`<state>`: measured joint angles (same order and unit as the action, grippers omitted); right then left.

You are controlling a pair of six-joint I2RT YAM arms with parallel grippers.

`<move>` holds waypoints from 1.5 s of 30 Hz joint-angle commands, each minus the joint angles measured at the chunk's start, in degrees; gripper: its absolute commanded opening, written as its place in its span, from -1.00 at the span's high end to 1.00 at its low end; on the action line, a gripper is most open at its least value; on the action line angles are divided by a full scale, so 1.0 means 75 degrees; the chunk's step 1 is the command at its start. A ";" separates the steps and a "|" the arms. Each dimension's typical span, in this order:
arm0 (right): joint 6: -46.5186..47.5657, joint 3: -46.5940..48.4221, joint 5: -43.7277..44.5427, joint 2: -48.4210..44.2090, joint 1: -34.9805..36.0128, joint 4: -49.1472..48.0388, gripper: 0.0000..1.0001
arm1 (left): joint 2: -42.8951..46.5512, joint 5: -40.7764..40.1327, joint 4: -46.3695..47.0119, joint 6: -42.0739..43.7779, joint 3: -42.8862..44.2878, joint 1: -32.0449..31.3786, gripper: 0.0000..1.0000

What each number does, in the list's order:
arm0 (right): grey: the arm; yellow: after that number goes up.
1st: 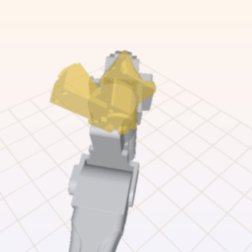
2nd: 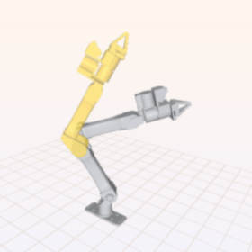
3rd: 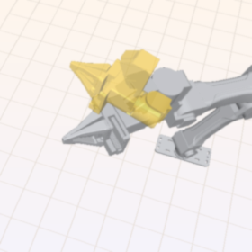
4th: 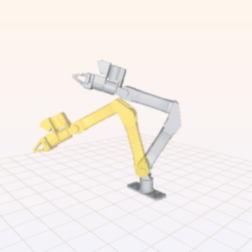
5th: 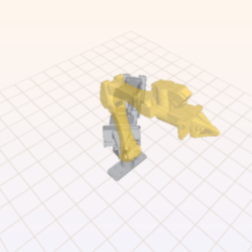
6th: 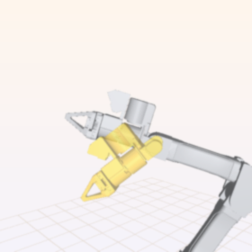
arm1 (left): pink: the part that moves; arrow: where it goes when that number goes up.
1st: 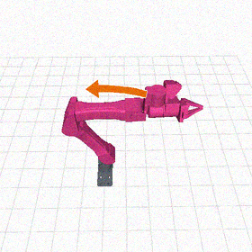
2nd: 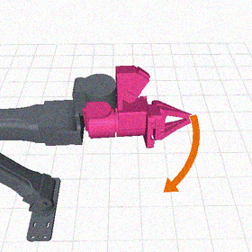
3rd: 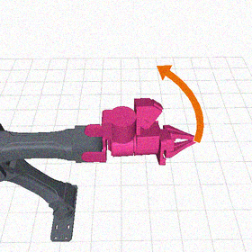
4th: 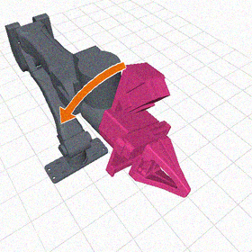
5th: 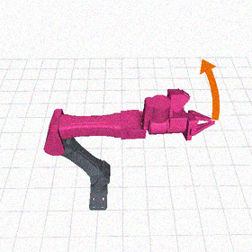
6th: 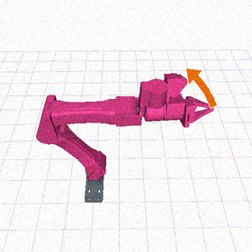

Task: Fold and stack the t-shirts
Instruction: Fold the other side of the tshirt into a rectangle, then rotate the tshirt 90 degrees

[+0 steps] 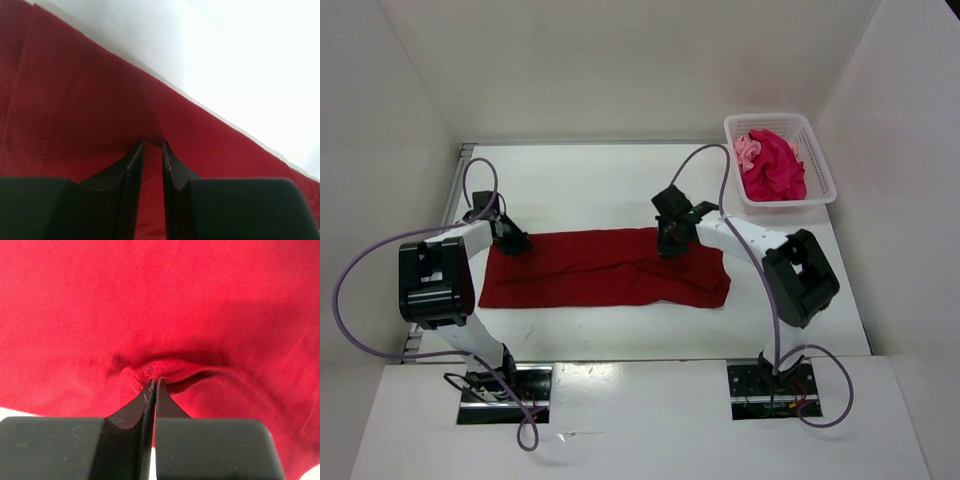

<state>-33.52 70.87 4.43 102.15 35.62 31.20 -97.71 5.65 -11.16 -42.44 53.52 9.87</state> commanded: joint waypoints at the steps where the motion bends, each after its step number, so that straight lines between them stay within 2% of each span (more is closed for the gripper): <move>1: -0.0580 -0.0530 -0.0683 -0.0916 0.0359 0.0504 1.00 | -0.0144 0.0101 0.0164 -0.0061 0.0153 0.0008 0.44; 4: -0.1106 -0.1232 -0.1116 -0.1291 0.0675 0.0434 1.00 | -0.0062 0.0184 0.0164 -0.0061 0.0154 0.0008 0.44; 10: -0.2011 -0.1574 -0.2276 -0.1666 0.1286 -0.0059 0.75 | 0.0149 0.0324 0.0164 -0.0061 0.0154 0.0008 0.44; 11: -0.2093 -0.1574 -0.2417 -0.1667 0.1286 -0.0128 0.60 | 0.0149 0.0325 0.0164 -0.0130 0.0154 0.0008 0.44; 14: -0.1978 -0.1330 -0.2431 -0.2111 0.1357 0.0220 0.53 | 0.0430 0.0325 0.0164 -0.0131 0.0154 0.0008 0.44; 17: -0.1649 -0.1117 -0.2009 -0.2486 0.0785 0.0574 0.48 | 0.0910 0.0325 0.0093 -0.0131 0.0154 0.0008 0.44; 19: -0.1439 -0.1268 -0.2008 -0.2639 0.0012 0.0411 0.42 | 0.1260 0.0244 0.0000 -0.0050 0.0154 -0.0119 0.44; 21: -0.1368 -0.1503 -0.1775 -0.2639 -0.0457 0.0026 0.49 | 0.1426 0.0162 -0.0082 -0.0049 0.0084 -0.0529 0.44; 23: -0.1274 -0.1808 -0.1341 -0.2313 -0.0681 -0.0256 0.70 | 0.1578 0.0161 -0.0083 -0.0049 0.0002 -0.0857 0.44; 24: -0.1273 -0.1809 -0.1247 -0.2160 -0.0961 -0.0467 0.88 | 0.1579 0.0161 -0.0013 -0.0130 0.0001 -0.1137 0.44; 26: -0.1273 -0.1809 -0.1106 -0.1821 -0.1034 -0.0655 0.97 | 0.1404 0.0161 0.0069 -0.0236 -0.0093 -0.1245 0.44; 32: -0.1764 -0.2580 -0.1550 -0.1935 -0.0414 -0.0948 0.97 | 0.0736 0.0569 0.0070 -0.0154 -0.0093 -0.1000 0.42; 36: -0.2268 -0.3459 -0.1914 -0.2007 0.0149 -0.1253 0.97 | 0.0490 0.0794 0.0070 -0.0085 -0.0291 -0.0439 0.42; 41: -0.2422 -0.3637 -0.2090 -0.2193 0.0571 -0.1161 0.97 | 0.0337 0.1075 -0.0129 0.0080 -0.0456 0.0183 0.42; 43: -0.2317 -0.3486 -0.1754 -0.2427 0.0572 -0.0939 0.90 | 0.0337 0.1169 -0.0129 0.0080 -0.0526 0.0382 0.42; 45: -0.2025 -0.3054 -0.1493 -0.2544 0.0210 -0.0575 0.66 | 0.0604 0.1238 -0.0199 0.0173 -0.0433 0.0383 0.42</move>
<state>-50.11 43.97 -9.98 86.67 39.16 25.52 -94.78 12.47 -12.43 -43.22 49.84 12.32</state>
